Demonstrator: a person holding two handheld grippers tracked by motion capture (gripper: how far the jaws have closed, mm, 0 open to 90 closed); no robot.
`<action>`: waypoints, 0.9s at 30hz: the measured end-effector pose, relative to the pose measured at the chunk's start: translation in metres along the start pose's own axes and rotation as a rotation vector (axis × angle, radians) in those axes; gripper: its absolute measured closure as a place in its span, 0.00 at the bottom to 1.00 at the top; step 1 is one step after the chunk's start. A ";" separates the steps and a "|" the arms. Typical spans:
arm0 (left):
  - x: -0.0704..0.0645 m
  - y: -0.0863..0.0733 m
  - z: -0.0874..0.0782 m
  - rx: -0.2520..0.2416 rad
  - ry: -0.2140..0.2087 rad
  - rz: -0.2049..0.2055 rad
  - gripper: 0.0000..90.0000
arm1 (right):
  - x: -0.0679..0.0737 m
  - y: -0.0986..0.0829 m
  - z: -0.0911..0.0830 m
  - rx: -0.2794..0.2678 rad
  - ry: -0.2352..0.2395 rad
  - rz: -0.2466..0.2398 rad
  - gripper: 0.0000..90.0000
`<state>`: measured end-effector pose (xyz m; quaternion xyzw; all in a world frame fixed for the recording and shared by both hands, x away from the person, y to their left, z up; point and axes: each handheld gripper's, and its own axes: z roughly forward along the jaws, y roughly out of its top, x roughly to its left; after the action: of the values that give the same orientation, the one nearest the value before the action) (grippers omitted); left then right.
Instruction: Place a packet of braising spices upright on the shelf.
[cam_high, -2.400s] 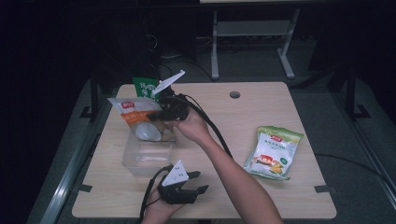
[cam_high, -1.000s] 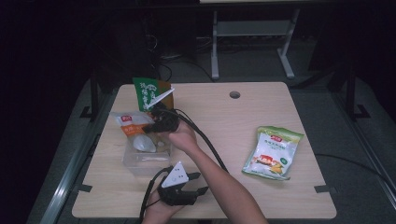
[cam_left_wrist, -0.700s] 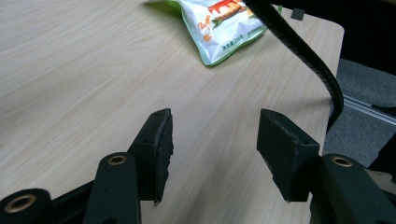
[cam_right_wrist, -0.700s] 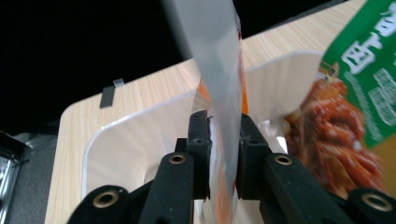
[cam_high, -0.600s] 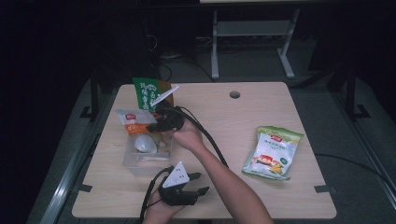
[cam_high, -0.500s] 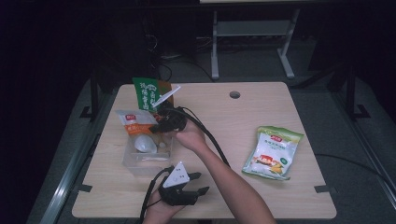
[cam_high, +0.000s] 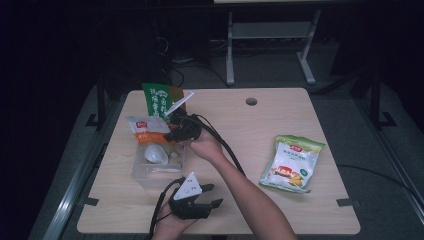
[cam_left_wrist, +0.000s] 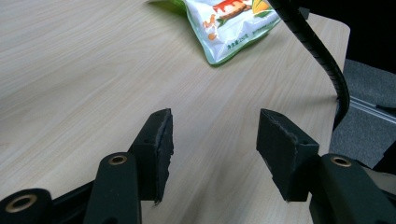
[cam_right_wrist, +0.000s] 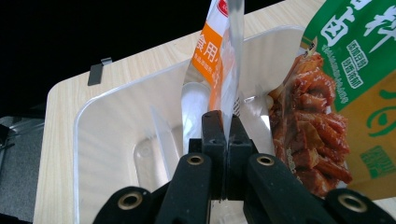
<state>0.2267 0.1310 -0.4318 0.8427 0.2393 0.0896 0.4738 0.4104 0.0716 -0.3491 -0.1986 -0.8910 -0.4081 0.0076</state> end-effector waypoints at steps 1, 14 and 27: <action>0.000 0.000 0.000 0.000 0.000 0.000 0.50 | 0.000 0.000 0.000 0.000 0.000 0.000 0.99; 0.001 0.000 0.003 0.009 -0.002 -0.014 0.48 | -0.007 -0.011 -0.024 0.008 -0.002 0.027 0.81; 0.002 0.000 0.006 0.011 -0.005 -0.031 0.47 | -0.021 -0.041 -0.054 -0.025 -0.005 0.100 0.68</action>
<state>0.2308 0.1273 -0.4355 0.8418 0.2514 0.0787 0.4712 0.4066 0.0007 -0.3462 -0.2441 -0.8749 -0.4177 0.0235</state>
